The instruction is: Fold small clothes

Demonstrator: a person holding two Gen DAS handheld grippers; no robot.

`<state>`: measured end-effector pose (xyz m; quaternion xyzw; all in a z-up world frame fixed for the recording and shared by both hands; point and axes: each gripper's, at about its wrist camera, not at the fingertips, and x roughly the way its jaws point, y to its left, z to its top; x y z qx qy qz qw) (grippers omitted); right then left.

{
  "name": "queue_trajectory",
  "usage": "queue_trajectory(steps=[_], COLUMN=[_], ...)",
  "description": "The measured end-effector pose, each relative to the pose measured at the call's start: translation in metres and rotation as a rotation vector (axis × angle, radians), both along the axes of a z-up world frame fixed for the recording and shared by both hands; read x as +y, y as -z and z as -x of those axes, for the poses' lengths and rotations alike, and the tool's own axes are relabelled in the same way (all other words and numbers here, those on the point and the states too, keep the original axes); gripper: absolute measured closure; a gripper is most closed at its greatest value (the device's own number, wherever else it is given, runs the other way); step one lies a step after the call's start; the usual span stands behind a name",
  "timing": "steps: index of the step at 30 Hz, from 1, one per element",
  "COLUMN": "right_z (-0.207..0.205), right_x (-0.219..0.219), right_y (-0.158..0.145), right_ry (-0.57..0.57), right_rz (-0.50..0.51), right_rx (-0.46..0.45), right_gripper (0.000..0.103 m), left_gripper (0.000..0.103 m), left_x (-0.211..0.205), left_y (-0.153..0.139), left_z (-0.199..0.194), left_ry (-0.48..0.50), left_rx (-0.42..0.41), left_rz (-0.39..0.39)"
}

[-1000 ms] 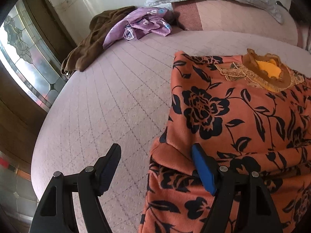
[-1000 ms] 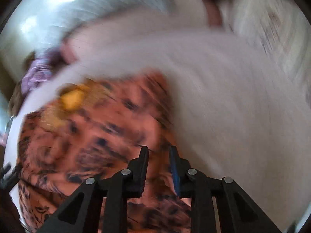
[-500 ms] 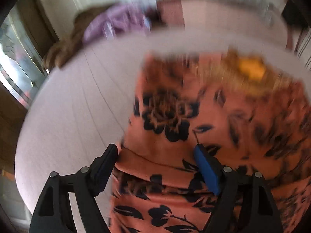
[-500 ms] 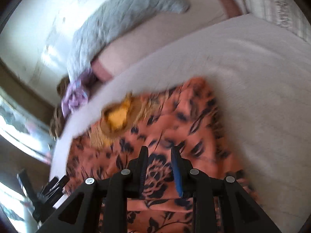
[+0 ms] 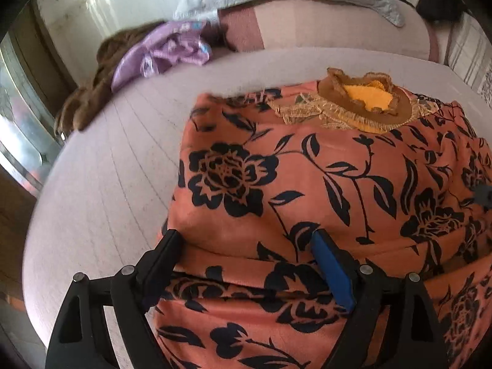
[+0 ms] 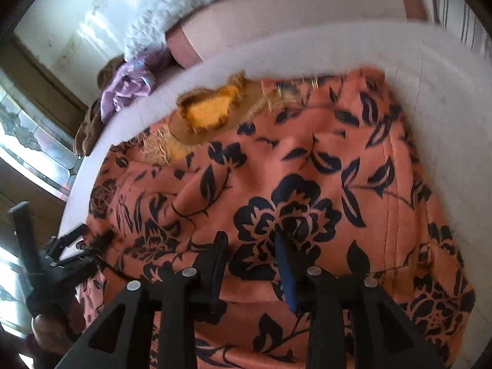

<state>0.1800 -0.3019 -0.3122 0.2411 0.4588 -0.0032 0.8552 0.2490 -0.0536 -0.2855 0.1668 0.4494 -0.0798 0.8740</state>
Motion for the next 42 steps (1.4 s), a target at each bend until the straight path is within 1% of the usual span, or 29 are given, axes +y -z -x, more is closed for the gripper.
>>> queue_trajectory(steps=[1,3,4,5,6,7,8,9,11,12,13,14,16,17,19,21,23,25,28,31,33,34,35,36,37,38,39,40,42], right_z=[0.0,0.008,0.013,0.017,0.022,0.018,0.017,0.021,0.038,0.048,0.065,0.075,0.106,0.124,0.153,0.181,0.2,0.216,0.234,0.235,0.234,0.237,0.236,0.235,0.232,0.229,0.227,0.222,0.219], right_x=[0.003,0.001,0.001,0.001,-0.002,-0.003,-0.004,-0.005,-0.015,-0.02,-0.028,-0.035,-0.055,-0.07,-0.097,-0.119,-0.13,-0.136,-0.134,-0.119,-0.108,-0.101,-0.095,-0.087,-0.076,-0.066,-0.055,-0.039,-0.027], right_y=[-0.006,-0.015,-0.019,-0.019,-0.016,-0.003,0.002,0.0,-0.017,-0.026,-0.04,-0.048,-0.061,-0.064,-0.062,-0.051,-0.039,-0.029,-0.014,-0.005,0.003,0.012,0.018,0.023,0.03,0.03,0.026,0.02,0.014], right_ry=[-0.008,-0.01,-0.005,0.002,0.002,-0.026,-0.048,-0.044,-0.016,-0.025,-0.025,-0.003,0.063,0.103,0.18,0.274,0.331,0.36,0.361,0.32,0.294,0.284,0.282,0.275,0.252,0.234,0.215,0.153,0.104], right_rz=[-0.014,-0.06,-0.064,-0.056,-0.052,-0.052,-0.058,-0.065,-0.091,-0.103,-0.097,-0.076,-0.049,-0.065,-0.107,-0.142,-0.175,-0.209,-0.247,-0.273,-0.286,-0.29,-0.284,-0.27,-0.242,-0.193,-0.115,-0.021,-0.003], right_rx=[0.003,-0.045,-0.071,-0.074,-0.056,0.025,0.056,0.026,-0.007,-0.042,-0.104,-0.135,-0.197,-0.213,-0.208,-0.189,-0.158,-0.117,-0.062,-0.055,-0.036,-0.012,0.009,0.034,0.073,0.082,0.082,0.08,0.057], right_gripper=[0.067,0.067,0.067,0.067,0.063,0.063,0.063,0.063,0.062,0.053,0.038,0.033,0.032,0.032,0.032,0.032,0.031,0.031,0.031,0.031,0.031,0.031,0.031,0.034,0.04,0.045,0.064,0.088,0.092], left_gripper=[0.016,0.016,0.016,0.016,0.016,0.016,0.016,0.016,0.016,0.016,0.016,0.016,0.016,0.016,0.016,0.016,0.016,0.016,0.016,0.016,0.017,0.026,0.043,0.052,0.058,0.075,0.084,0.087,0.087], left_x=[-0.001,0.001,0.001,0.001,0.001,0.002,0.003,0.007,0.013,0.02,0.028,0.037,0.06,0.073,0.096,0.112,0.125,0.131,0.14,0.146,0.146,0.145,0.144,0.141,0.139,0.137,0.137,0.137,0.14], left_y=[0.0,-0.002,-0.002,-0.001,0.0,-0.001,-0.005,-0.012,-0.028,-0.034,-0.038,-0.04,-0.04,-0.038,-0.033,-0.03,-0.026,-0.018,-0.006,-0.004,-0.004,-0.003,-0.002,0.0,-0.001,-0.003,-0.004,-0.004,-0.005], left_z=[0.001,0.004,0.006,0.007,0.011,0.013,0.016,0.021,0.033,0.04,0.048,0.053,0.067,0.075,0.093,0.108,0.12,0.125,0.125,0.134,0.138,0.139,0.14,0.139,0.141,0.141,0.142,0.141,0.141], left_ry=[0.005,0.001,0.002,0.006,0.008,0.01,0.009,0.009,0.01,-0.003,-0.026,-0.05,-0.113,-0.145,-0.206,-0.249,-0.279,-0.302,-0.333,-0.349,-0.331,-0.316,-0.3,-0.279,-0.27,-0.253,-0.241,-0.234,-0.242], left_rx=[-0.004,-0.012,-0.014,-0.017,-0.017,-0.018,-0.027,-0.049,-0.111,-0.129,-0.134,-0.131,-0.102,-0.083,-0.073,-0.064,-0.029,0.011,0.089,0.087,0.094,0.104,0.116,0.133,0.127,0.119,0.127,0.138,0.141], left_rz=[-0.006,0.007,0.01,0.007,0.004,0.002,0.005,0.013,0.044,0.06,0.079,0.099,0.146,0.163,0.165,0.157,0.172,0.18,0.233,0.257,0.274,0.287,0.296,0.301,0.3,0.31,0.328,0.348,0.358])
